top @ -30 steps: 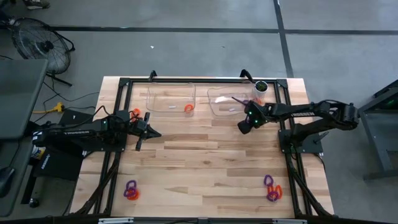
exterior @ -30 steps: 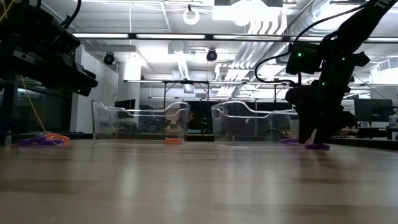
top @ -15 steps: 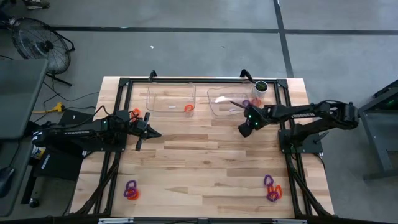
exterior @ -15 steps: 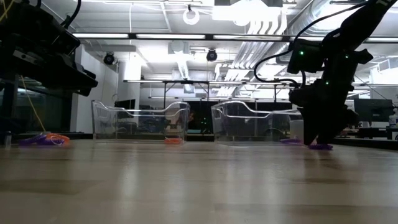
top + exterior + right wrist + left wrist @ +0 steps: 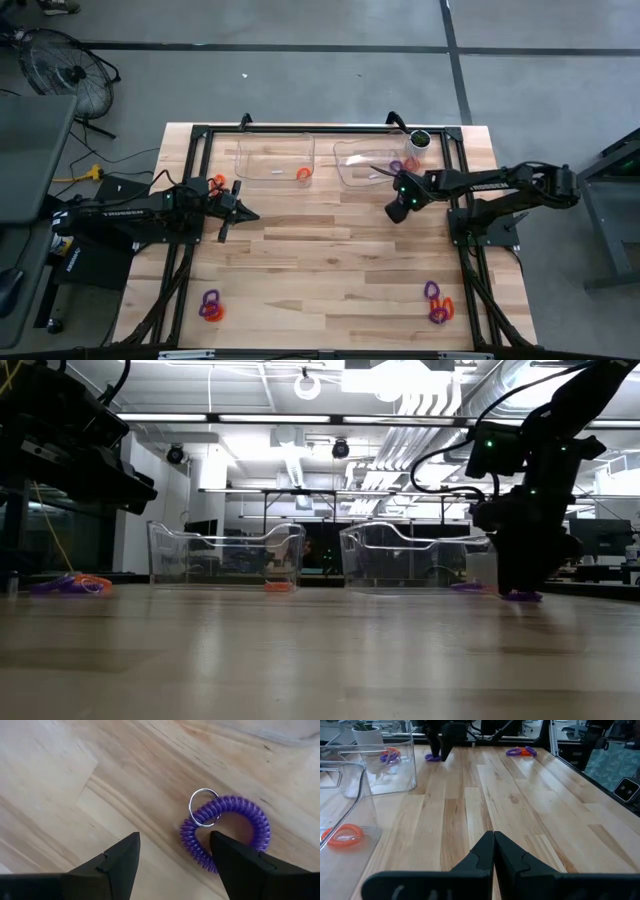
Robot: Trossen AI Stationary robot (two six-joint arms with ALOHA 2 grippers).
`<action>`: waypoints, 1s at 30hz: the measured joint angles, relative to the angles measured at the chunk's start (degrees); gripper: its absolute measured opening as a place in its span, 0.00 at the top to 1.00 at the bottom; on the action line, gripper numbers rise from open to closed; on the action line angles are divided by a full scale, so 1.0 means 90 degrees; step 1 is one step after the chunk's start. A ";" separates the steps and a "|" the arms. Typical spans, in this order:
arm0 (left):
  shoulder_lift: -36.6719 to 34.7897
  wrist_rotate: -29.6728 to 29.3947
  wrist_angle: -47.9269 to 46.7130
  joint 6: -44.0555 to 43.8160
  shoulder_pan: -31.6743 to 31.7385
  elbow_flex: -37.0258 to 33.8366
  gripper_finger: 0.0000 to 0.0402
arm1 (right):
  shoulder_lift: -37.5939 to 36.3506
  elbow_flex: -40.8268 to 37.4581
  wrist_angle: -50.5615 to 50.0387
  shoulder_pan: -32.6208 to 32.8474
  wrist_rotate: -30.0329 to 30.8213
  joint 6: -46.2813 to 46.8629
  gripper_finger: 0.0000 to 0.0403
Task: Sort spring keychains
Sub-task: Put the violet spring keychain into the right transparent bin
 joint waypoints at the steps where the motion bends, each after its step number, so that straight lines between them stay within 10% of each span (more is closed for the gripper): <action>1: 0.0001 -0.0001 -0.0001 0.0001 0.0000 0.0002 1.00 | 0.0000 0.0000 -0.0034 0.0000 -0.0022 -0.0035 0.41; 30: 0.0001 0.0000 -0.0001 0.0002 0.0001 0.0001 1.00 | -0.0007 -0.0010 -0.0323 -0.0007 -0.0236 -0.0088 0.98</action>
